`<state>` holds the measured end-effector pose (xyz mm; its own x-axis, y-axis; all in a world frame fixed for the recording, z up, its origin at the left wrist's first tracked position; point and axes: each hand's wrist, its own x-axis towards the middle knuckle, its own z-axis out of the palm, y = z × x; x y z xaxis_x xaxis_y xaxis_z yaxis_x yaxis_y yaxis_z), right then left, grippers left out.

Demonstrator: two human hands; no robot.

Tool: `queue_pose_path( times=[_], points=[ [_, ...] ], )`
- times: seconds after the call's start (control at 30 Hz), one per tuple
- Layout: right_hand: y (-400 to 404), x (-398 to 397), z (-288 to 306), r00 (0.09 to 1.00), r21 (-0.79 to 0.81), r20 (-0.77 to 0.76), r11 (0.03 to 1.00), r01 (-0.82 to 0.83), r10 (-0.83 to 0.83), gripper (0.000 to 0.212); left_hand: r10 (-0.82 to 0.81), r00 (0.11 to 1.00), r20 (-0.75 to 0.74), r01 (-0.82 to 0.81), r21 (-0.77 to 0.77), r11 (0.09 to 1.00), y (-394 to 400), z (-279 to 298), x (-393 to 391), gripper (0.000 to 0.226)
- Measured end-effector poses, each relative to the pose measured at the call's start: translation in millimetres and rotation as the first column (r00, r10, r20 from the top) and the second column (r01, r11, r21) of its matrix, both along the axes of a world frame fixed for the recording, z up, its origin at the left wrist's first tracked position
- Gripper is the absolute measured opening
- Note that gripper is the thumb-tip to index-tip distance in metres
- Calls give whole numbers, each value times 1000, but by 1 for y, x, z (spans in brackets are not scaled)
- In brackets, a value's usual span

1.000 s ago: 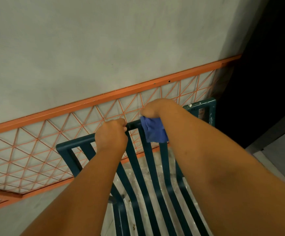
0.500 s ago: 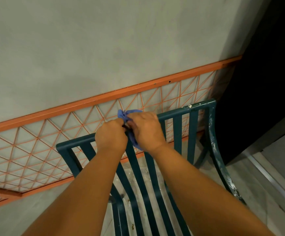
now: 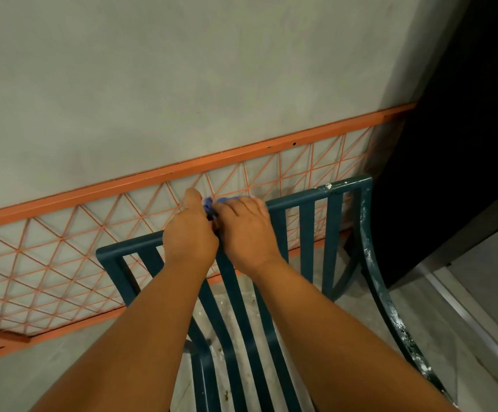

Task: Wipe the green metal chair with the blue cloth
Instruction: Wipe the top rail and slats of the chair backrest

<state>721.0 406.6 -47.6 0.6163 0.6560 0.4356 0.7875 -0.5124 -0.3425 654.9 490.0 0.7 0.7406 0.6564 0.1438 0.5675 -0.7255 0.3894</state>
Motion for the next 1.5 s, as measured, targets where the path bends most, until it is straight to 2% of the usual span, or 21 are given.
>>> queue_pose_path(
  times=[0.1,0.23,0.3,0.37,0.43,0.47,0.53,0.6,0.67,0.73,0.83,0.9,0.97,1.03,1.1,1.17,1.2,1.27,1.37,1.43,1.5],
  points=[
    [-33,22,-6,993,-70,57,993,-97,101,56,-10,1000,-18,10,-14,1000,0,0,0,35],
    [-36,43,13,981,-118,-60,977,177,-185,28,-30,1000,-7,30,-28,999,-1,-1,0,35],
    [-22,31,18,965,-124,-78,963,240,-250,27,-32,999,-18,32,-15,999,-2,-2,-1,33],
    [-19,18,8,995,-89,-8,991,98,-99,31,-34,999,-24,35,16,999,-2,-2,-1,32],
    [-37,19,-7,998,-62,5,996,-66,66,49,-47,999,-18,48,27,999,-1,-1,-1,31],
    [-49,27,-9,996,-56,19,995,-87,88,53,-53,998,-21,54,31,998,-1,-1,-1,29],
    [-66,46,-4,999,-44,32,999,1,0,38,-62,997,-55,65,65,996,-1,-1,-1,20],
    [-66,62,12,987,-154,-21,976,155,-160,23,-69,994,-87,78,106,991,-2,-2,0,13],
    [-52,67,25,958,-291,-95,927,235,-272,30,-75,992,-98,87,127,988,-1,-3,0,12],
    [-37,58,24,964,-315,-67,922,223,-256,37,-79,992,-98,91,124,988,-1,-3,1,12],
    [-39,37,2,998,-74,-8,996,57,-58,36,-80,992,-95,91,122,988,0,-2,1,13],
    [-52,37,-10,998,106,57,994,-34,28,35,-79,992,-97,91,125,988,0,-1,2,13],
    [-63,43,-12,992,180,102,979,-96,79,35,-72,990,-119,87,129,988,-2,1,3,12],
    [-68,43,-7,995,256,25,962,-97,94,31,-53,985,-166,76,141,987,-6,4,6,14],
    [-76,37,9,954,449,-275,893,21,116,30,-54,983,-174,76,125,989,-14,6,10,28],
    [-88,37,23,825,541,-553,802,251,115,32,-131,987,-96,139,78,987,-26,6,17,33],
    [-94,38,26,782,563,-614,755,337,110,33,-206,978,-43,209,72,975,-33,5,22,30],
    [-104,40,29,685,643,-697,608,466,211,32,-347,938,1,345,87,934,-46,3,35,24],
    [-121,44,31,585,699,-715,388,601,382,25,-393,918,-42,395,43,918,-59,1,53,22],
    [-138,52,30,600,711,-700,311,631,387,24,-339,936,-96,343,26,939,-61,3,64,20],
    [-153,63,28,687,718,-690,342,606,231,26,-289,947,-137,296,30,955,-61,6,73,18]
  ],
)
